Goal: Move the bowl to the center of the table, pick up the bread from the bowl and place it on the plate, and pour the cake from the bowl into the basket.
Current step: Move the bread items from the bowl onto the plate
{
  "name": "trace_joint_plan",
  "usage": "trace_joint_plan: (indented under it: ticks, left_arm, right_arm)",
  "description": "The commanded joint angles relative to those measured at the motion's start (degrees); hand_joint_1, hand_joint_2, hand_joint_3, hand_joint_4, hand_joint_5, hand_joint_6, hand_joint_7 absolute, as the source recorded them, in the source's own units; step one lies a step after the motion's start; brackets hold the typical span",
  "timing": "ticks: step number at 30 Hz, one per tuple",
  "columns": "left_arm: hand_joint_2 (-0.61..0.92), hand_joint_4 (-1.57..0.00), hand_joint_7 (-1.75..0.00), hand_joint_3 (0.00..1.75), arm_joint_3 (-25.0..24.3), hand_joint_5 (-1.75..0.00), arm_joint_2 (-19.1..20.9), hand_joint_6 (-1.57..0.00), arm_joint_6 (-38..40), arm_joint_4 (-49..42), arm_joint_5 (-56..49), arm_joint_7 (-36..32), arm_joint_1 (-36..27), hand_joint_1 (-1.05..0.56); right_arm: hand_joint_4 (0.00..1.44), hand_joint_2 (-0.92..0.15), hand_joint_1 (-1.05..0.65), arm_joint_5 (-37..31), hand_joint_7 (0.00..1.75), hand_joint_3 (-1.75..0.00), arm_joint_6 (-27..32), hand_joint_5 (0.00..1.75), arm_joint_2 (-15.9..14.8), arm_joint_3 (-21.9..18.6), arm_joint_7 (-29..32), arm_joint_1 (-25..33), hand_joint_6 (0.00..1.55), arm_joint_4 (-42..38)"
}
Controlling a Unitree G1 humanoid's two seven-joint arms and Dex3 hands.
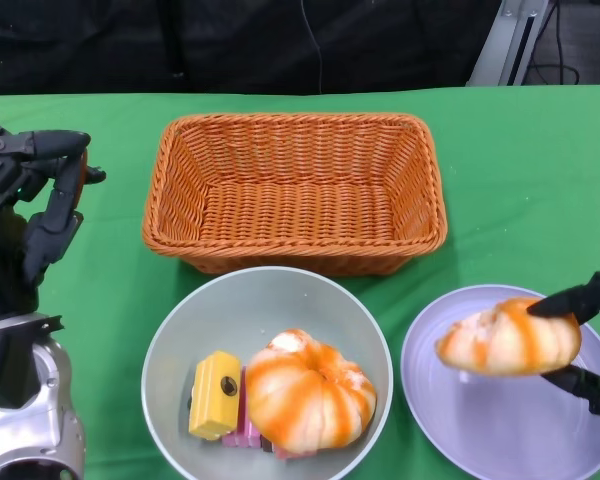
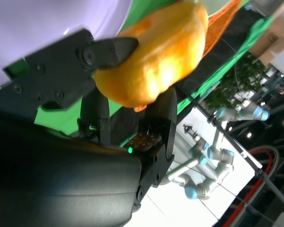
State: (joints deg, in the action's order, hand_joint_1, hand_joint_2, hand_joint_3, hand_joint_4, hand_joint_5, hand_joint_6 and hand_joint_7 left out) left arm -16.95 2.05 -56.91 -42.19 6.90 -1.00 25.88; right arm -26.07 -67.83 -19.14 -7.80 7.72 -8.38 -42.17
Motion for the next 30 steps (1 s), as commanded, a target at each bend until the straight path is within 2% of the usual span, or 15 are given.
trace_joint_plan:
  ticks: [1, 3, 6, 9, 13, 17, 19, 22, 24, 27, 30]
  left_arm:
    - [0.92, -0.77, -0.92, 0.26, 0.15, -1.35, 0.74, -0.88, 0.18, 0.97, 0.79, 0.31, -0.74, -0.17]
    - [0.92, -0.77, -0.92, 0.25, 0.23, -1.35, 0.77, -0.88, 0.19, 1.01, 0.88, 0.34, -0.77, -0.17]
    - [0.92, -0.77, -0.92, 0.26, 0.26, -1.35, 0.75, -0.88, -0.02, 0.74, 0.33, -0.31, -0.72, -0.17]
    - [0.92, -0.77, -0.92, 0.27, 0.33, -1.35, 0.82, -0.88, -0.30, 0.58, 0.22, -0.31, -0.69, -0.18]
    - [0.92, -0.77, -0.92, 0.27, 0.32, -1.35, 0.80, -0.89, -0.19, 0.81, -0.10, -0.61, -0.80, -0.18]
    - [0.92, -0.76, -0.93, 0.27, 0.18, -1.36, 0.86, -0.88, -0.04, 0.64, -0.17, -0.78, -0.83, -0.18]
    - [0.92, -0.76, -0.93, 0.27, 0.23, -1.36, 0.79, -0.88, -0.12, 0.53, 0.43, -0.25, -0.80, -0.17]
    - [0.92, -0.76, -0.93, 0.26, 0.28, -1.35, 0.92, -0.88, -0.34, 0.33, 0.28, -0.22, -0.79, -0.18]
    - [0.92, -0.76, -0.93, 0.26, 0.26, -1.35, 0.92, -0.88, -0.26, 0.38, 0.10, -0.43, -0.83, -0.18]
    - [0.92, -0.77, -0.92, 0.26, 0.30, -1.35, 0.80, -0.89, -0.01, 0.59, 0.36, -0.28, -0.93, -0.18]
    - [0.92, -0.76, -0.92, 0.25, 0.29, -1.35, 0.82, -0.89, -0.12, 0.18, 0.69, 0.02, -0.82, -0.18]
  right_arm:
    - [0.77, -0.64, -0.09, -6.41, 1.02, -0.47, -0.25, 1.39, -2.62, -0.04, 6.99, -0.51, 0.82, -0.08]
    - [0.77, -0.67, -0.09, -8.60, 1.01, -0.42, -0.13, 1.38, -3.17, 0.73, 10.09, -0.69, 0.83, -0.39]
    - [0.80, -0.71, -0.10, -17.14, 0.93, -0.33, 3.10, 1.28, -6.40, 3.25, 16.76, -0.67, 0.85, 0.69]
    - [0.81, -0.74, -0.09, -21.40, 0.84, -0.26, 5.73, 1.22, -8.89, 6.35, 20.57, -0.92, 0.88, 1.09]
    - [0.83, -0.78, -0.09, -22.86, 0.68, -0.16, 8.33, 1.15, -11.09, 9.77, 22.96, -0.92, 0.94, 1.69]
    - [0.88, -0.82, -0.14, -21.92, 0.29, -0.04, 10.47, 0.82, -12.77, 12.16, 22.66, -0.45, 1.06, 2.68]
    - [0.92, -0.82, -0.15, -20.85, 0.18, -0.02, 10.87, 0.68, -13.32, 12.97, 22.06, -0.18, 1.09, 3.15]
    - [0.96, -0.81, -0.14, -19.74, 0.12, 0.00, 10.96, 0.59, -13.81, 14.08, 22.07, -0.20, 1.12, 3.24]
    - [0.97, -0.81, -0.13, -19.31, 0.10, 0.00, 10.50, 0.58, -13.87, 14.73, 22.71, -0.65, 1.13, 2.49]
    - [0.90, -0.81, -0.12, -18.90, 0.11, 0.00, 9.97, 0.90, -13.60, 15.54, 24.23, -1.44, 1.19, 1.14]
    - [0.88, -0.82, -0.12, -18.70, 0.12, -0.01, 10.16, 1.02, -13.40, 16.35, 25.53, -2.00, 1.22, 0.32]
